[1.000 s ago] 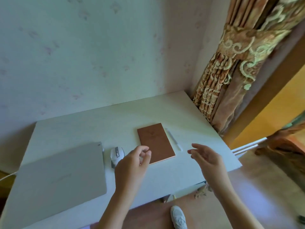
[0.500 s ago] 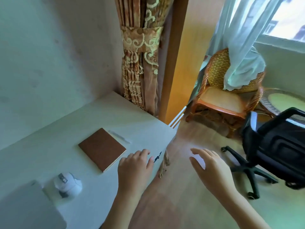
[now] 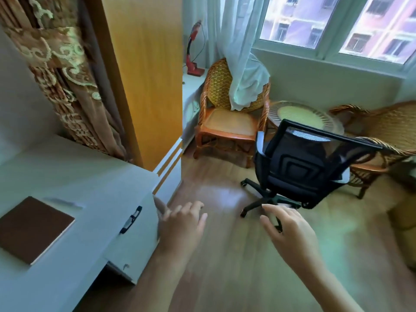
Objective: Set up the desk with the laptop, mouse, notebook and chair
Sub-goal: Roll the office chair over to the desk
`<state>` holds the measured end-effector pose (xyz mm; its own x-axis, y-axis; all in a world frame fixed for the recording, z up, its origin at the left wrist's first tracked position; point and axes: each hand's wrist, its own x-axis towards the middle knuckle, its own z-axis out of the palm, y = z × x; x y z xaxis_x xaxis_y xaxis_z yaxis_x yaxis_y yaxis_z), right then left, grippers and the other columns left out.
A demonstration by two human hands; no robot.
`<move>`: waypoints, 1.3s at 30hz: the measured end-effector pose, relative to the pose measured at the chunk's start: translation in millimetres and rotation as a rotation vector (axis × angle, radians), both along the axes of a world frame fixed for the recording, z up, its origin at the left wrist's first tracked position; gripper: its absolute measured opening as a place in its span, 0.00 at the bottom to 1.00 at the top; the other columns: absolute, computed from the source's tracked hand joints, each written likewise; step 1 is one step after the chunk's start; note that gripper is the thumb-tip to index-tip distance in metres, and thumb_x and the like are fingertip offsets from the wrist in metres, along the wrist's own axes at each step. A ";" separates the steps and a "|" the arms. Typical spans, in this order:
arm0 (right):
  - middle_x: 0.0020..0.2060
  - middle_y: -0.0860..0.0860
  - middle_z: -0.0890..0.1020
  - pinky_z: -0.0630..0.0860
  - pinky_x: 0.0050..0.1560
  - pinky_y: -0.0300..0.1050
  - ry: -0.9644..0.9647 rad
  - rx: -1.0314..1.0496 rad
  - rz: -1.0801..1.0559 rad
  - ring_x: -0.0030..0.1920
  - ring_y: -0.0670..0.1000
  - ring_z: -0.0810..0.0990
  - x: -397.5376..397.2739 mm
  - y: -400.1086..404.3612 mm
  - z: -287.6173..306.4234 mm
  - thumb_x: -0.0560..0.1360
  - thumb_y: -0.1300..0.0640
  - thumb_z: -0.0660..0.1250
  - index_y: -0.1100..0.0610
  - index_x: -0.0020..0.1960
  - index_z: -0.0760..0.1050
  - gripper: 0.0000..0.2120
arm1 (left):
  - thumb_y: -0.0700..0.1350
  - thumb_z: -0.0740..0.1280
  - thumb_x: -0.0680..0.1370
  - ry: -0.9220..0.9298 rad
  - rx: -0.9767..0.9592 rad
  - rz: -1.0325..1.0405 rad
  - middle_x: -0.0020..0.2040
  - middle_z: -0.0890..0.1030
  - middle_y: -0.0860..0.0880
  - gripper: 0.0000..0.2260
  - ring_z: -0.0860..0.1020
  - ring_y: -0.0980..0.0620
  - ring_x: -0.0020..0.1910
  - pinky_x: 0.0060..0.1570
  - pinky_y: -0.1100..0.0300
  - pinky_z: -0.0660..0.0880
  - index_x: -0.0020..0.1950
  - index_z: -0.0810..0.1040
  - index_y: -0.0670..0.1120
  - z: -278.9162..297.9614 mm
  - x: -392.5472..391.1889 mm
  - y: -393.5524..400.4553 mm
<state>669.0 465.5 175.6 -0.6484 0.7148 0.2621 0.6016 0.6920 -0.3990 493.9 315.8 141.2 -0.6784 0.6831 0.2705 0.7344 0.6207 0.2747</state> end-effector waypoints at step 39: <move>0.53 0.52 0.82 0.75 0.56 0.53 -0.040 0.194 -0.247 0.56 0.55 0.78 57.5 515.7 -19.3 0.75 0.51 0.61 0.56 0.61 0.77 0.18 | 0.60 0.59 0.78 0.181 -0.125 -0.547 0.69 0.73 0.46 0.25 0.69 0.42 0.69 0.64 0.47 0.67 0.74 0.65 0.52 -17.9 24.3 628.4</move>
